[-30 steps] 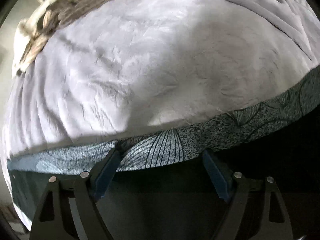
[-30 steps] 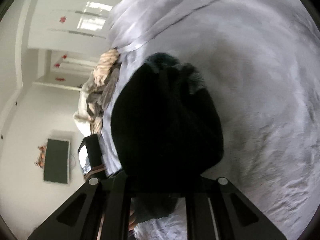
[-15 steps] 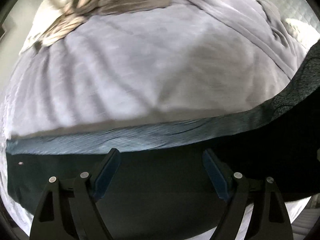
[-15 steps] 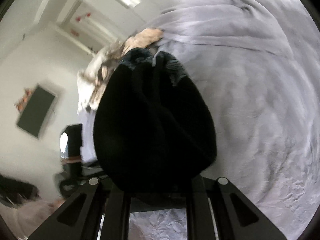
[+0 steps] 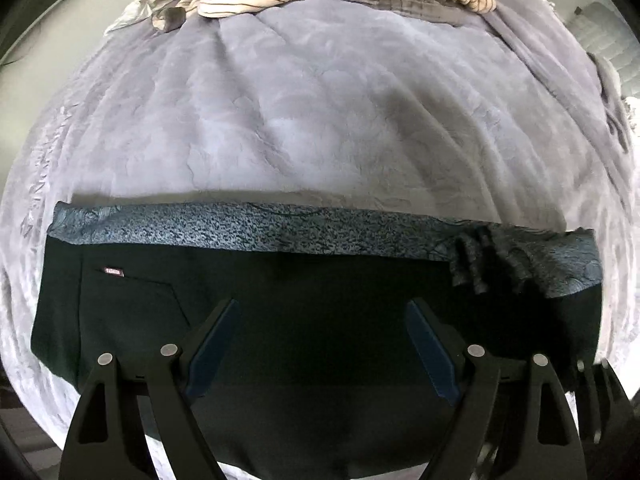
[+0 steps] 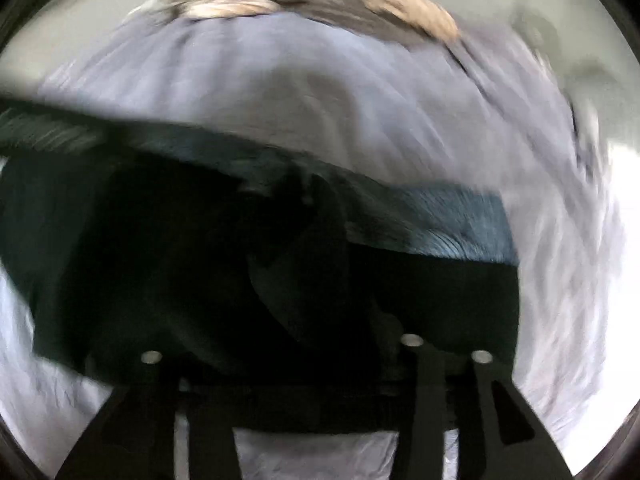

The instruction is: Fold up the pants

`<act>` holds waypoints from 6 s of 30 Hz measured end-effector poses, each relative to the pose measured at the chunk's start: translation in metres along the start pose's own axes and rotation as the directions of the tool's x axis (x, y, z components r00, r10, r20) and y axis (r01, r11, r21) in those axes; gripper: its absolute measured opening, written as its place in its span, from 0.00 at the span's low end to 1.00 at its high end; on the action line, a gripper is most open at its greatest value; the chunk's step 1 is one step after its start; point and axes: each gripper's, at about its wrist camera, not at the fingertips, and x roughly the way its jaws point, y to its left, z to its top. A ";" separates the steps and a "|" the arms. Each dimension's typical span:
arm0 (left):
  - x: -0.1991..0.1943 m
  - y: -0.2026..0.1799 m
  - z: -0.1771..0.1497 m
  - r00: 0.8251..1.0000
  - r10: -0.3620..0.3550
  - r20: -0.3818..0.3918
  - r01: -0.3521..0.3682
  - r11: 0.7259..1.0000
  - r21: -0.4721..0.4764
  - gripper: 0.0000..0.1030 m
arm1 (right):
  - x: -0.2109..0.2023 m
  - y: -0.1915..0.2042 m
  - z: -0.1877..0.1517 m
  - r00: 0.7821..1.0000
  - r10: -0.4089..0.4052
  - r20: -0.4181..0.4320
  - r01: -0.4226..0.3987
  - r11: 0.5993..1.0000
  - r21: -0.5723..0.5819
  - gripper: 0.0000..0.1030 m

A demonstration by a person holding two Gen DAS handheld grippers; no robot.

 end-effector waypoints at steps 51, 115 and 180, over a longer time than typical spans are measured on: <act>0.033 -0.061 -0.042 0.899 -0.359 -0.253 0.387 0.919 0.072 0.36 | 0.106 -0.251 -0.040 0.629 0.733 0.258 -0.578 0.220 0.786 0.46; -0.025 0.057 -0.102 0.981 0.032 -0.190 -0.016 0.996 0.085 0.56 | 0.008 0.001 0.009 0.918 0.350 -0.185 -0.292 0.914 0.282 0.40; -0.068 0.310 -0.162 0.974 -0.009 -0.224 -0.012 0.995 -0.096 0.84 | -0.060 0.101 -0.021 0.883 0.271 -0.384 -0.195 0.955 0.224 0.83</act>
